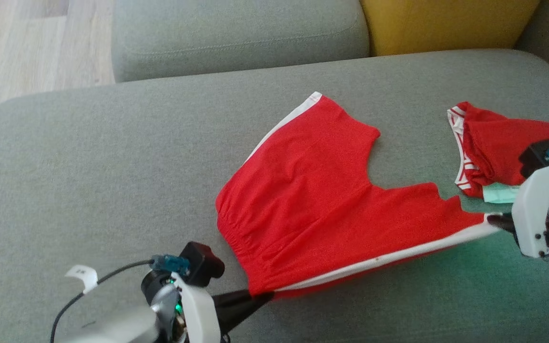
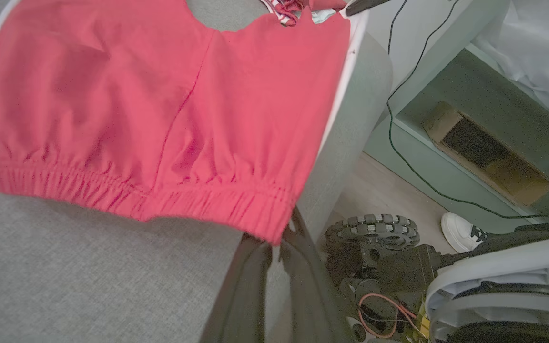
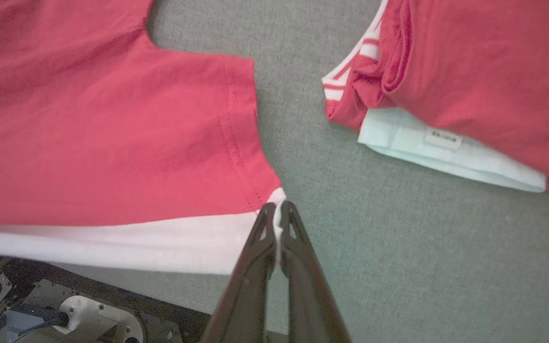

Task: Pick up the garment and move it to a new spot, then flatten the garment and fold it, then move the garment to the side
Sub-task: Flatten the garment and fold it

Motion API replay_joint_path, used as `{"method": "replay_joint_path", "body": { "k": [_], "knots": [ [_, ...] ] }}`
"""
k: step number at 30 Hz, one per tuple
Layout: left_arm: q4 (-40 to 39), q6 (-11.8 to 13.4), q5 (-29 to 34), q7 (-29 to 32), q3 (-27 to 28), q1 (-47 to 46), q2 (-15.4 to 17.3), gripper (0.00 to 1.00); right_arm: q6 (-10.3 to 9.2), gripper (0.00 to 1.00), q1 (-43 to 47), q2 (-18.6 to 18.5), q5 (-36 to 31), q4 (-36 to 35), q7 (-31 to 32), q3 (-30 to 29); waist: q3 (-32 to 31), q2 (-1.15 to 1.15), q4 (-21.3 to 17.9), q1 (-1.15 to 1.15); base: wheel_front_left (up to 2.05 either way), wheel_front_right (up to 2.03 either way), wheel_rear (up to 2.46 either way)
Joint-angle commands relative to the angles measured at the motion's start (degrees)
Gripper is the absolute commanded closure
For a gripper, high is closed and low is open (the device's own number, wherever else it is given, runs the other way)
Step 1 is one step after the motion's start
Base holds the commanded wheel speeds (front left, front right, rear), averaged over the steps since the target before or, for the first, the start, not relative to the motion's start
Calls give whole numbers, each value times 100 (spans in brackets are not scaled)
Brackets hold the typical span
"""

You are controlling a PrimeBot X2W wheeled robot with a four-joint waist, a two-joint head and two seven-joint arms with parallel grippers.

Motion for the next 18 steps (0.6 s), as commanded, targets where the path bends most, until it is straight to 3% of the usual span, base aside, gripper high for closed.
{"method": "replay_joint_path", "body": {
  "k": [1, 10, 18],
  "knots": [
    [-106, 9, 8, -104, 296, -321, 217, 100, 19, 100, -146, -308, -25, -156, -20, -169, 53, 0, 43, 0, 0, 0, 0],
    [15, 63, -261, -510, 789, -606, -81, 100, 19, 100, -710, 54, -232, -85, -228, -904, 410, 0, 356, 0, 0, 0, 0],
    [307, 37, -257, -712, 931, -1023, -410, 100, 19, 100, -1574, 489, -1026, 327, -180, -1132, 911, 0, 838, 0, 0, 0, 0]
  ]
}}
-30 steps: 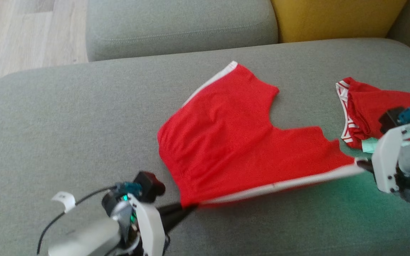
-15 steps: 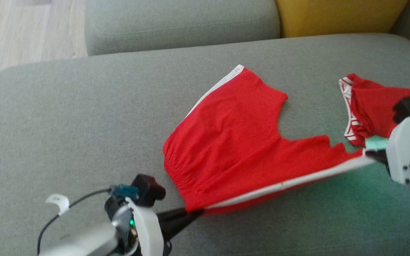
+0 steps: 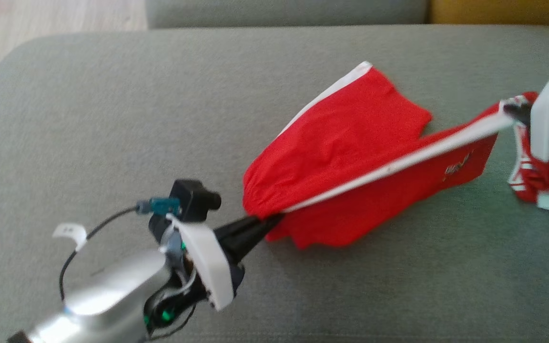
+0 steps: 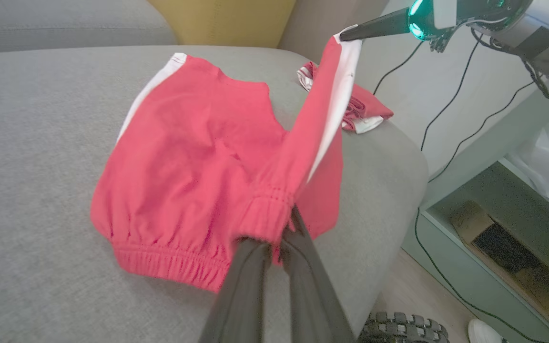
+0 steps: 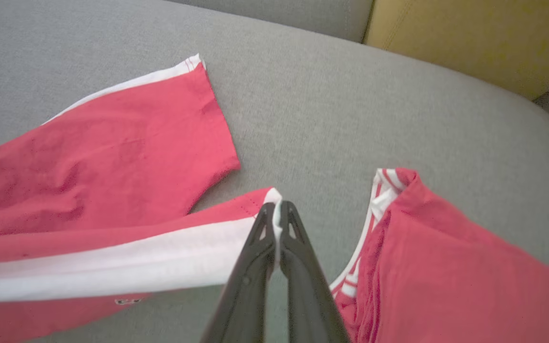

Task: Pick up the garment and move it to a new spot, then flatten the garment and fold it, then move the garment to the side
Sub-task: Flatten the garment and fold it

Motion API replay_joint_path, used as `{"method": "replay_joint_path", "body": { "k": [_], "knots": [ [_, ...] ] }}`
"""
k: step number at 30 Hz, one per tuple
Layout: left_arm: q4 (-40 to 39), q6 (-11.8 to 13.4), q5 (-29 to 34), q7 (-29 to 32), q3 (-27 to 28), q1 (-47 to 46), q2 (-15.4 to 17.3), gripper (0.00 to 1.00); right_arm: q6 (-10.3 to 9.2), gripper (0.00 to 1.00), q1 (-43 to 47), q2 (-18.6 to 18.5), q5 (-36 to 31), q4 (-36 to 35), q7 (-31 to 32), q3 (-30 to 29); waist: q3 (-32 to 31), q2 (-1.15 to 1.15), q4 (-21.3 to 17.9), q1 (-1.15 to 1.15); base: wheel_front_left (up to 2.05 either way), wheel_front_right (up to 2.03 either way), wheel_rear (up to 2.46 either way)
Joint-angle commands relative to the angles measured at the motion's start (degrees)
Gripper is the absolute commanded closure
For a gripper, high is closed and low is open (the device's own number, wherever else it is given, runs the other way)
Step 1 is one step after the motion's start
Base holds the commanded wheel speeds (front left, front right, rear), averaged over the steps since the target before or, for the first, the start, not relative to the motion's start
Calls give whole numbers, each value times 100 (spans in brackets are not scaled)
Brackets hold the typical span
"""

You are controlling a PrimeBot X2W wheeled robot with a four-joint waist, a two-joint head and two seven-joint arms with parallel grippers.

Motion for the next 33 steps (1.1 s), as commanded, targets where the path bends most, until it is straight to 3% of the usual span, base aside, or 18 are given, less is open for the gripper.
{"method": "replay_joint_path", "body": {
  "k": [1, 16, 33],
  "knots": [
    [-61, -15, -5, -73, 316, -386, 102, 100, 19, 100, -234, -72, -97, -87, -20, -93, 202, 0, 206, 0, 0, 0, 0],
    [502, -39, 141, -220, -8, -1308, -487, 100, 19, 100, -1391, 147, -752, 411, -506, 297, 1067, 0, 962, 0, 0, 0, 0],
    [1045, -40, 5, -414, -357, -1821, -806, 100, 19, 100, -1977, 288, -758, 1057, -1247, 935, 1516, 0, 1253, 0, 0, 0, 0]
  ]
}}
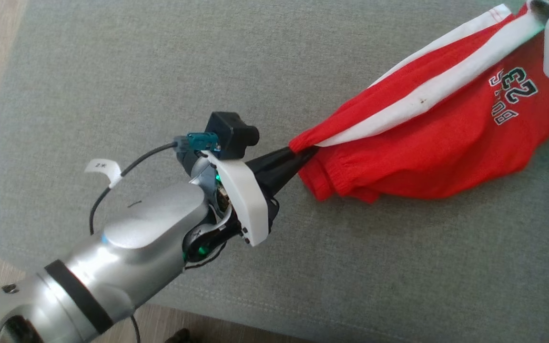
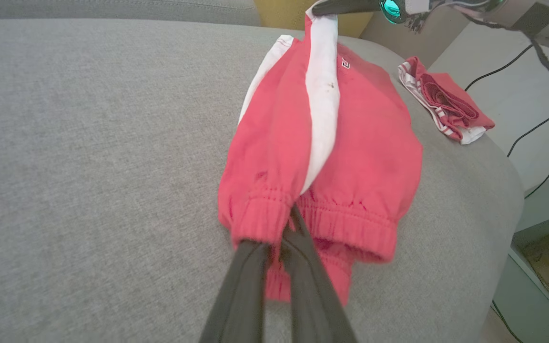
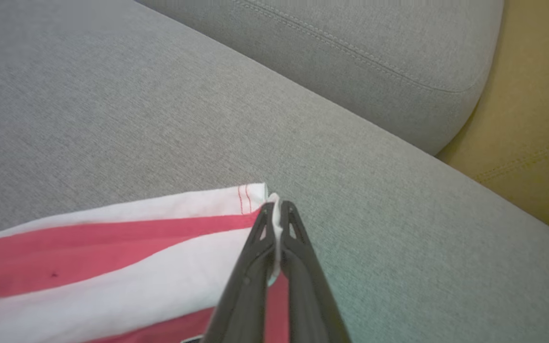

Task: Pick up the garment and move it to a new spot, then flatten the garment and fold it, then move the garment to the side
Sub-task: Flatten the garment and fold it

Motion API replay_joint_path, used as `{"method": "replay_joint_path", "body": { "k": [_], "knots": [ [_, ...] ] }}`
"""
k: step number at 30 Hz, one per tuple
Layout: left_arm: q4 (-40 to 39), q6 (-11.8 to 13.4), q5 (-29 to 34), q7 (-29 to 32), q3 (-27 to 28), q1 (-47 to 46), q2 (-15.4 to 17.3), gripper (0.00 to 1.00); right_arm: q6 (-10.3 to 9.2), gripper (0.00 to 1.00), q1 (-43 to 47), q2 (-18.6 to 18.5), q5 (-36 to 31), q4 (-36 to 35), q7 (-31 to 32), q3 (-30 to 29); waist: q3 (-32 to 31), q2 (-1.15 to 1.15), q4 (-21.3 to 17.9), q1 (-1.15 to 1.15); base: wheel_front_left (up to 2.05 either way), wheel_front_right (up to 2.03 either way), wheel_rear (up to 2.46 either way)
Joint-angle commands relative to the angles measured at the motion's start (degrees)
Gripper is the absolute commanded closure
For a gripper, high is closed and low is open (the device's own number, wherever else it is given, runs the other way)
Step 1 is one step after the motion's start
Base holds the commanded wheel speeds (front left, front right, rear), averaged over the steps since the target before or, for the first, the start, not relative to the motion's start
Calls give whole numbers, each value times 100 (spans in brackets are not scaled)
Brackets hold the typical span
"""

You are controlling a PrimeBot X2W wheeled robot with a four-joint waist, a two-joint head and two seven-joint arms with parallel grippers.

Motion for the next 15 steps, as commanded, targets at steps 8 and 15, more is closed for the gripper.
{"method": "replay_joint_path", "body": {
  "k": [8, 15],
  "knots": [
    [11, -35, -52, -39, 114, -277, 84, 100, 19, 100, -195, 84, 105, 257, -398, 205, 47, 0, 63, -1, 0, 0, 0],
    [306, -35, -27, -189, 141, -308, 60, 0, 19, 0, -335, 206, 57, 694, -850, 186, 43, 0, -2, -1, 0, 0, 0]
  ]
}}
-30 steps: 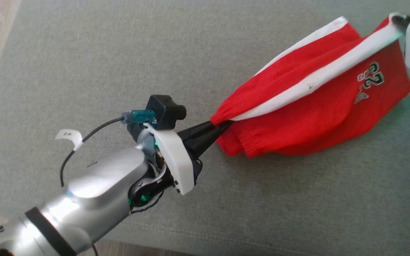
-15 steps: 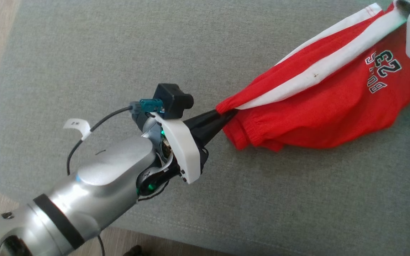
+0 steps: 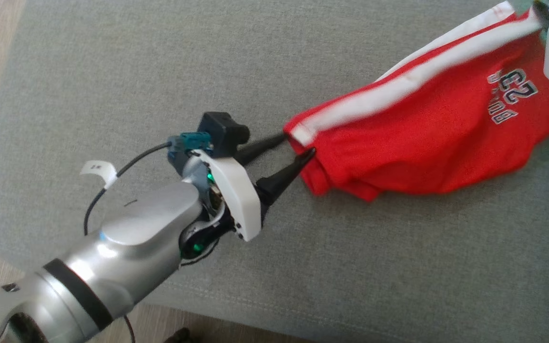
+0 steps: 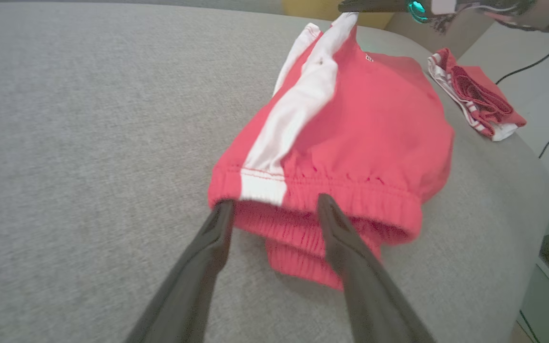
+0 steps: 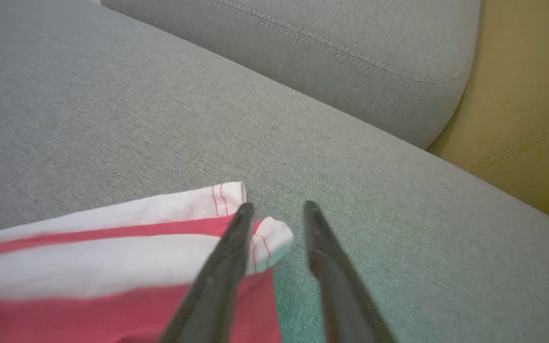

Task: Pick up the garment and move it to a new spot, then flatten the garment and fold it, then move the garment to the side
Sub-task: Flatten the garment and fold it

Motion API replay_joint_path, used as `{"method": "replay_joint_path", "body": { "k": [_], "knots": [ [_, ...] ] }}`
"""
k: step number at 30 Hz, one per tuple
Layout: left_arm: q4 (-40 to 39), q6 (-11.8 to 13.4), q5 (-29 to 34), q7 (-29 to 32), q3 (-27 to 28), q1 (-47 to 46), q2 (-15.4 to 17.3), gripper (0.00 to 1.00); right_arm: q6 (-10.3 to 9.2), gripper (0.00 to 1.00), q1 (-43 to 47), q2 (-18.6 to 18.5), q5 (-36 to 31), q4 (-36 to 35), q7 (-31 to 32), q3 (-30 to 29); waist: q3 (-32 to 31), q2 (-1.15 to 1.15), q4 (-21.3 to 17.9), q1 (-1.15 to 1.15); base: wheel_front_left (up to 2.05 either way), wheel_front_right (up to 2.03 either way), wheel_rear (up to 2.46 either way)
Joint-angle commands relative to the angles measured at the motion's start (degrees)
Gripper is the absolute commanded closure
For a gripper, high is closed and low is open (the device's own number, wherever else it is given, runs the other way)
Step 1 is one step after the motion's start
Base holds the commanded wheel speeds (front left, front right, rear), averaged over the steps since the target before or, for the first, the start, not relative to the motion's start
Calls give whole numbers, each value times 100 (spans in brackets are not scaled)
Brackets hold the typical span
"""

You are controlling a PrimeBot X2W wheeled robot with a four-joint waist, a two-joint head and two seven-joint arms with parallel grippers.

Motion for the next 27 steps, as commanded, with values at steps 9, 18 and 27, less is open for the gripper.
{"method": "replay_joint_path", "body": {
  "k": [9, 18, 27],
  "knots": [
    [341, 130, -171, -325, 736, -161, 165, 0, 19, 0, -80, 254, 91, 262, -877, -133, -416, 0, -336, -1, 0, 0, 0],
    [-267, 685, 110, -396, 2687, 457, 296, 0, 19, 0, 424, 451, 116, -25, -2511, -230, -1075, 0, -874, -1, 0, 0, 0],
    [-996, 989, 805, -397, 4224, 1500, 50, 0, 19, 0, 1133, 581, -198, -280, -3537, -438, -1644, 0, -1321, -1, 0, 0, 0]
  ]
}}
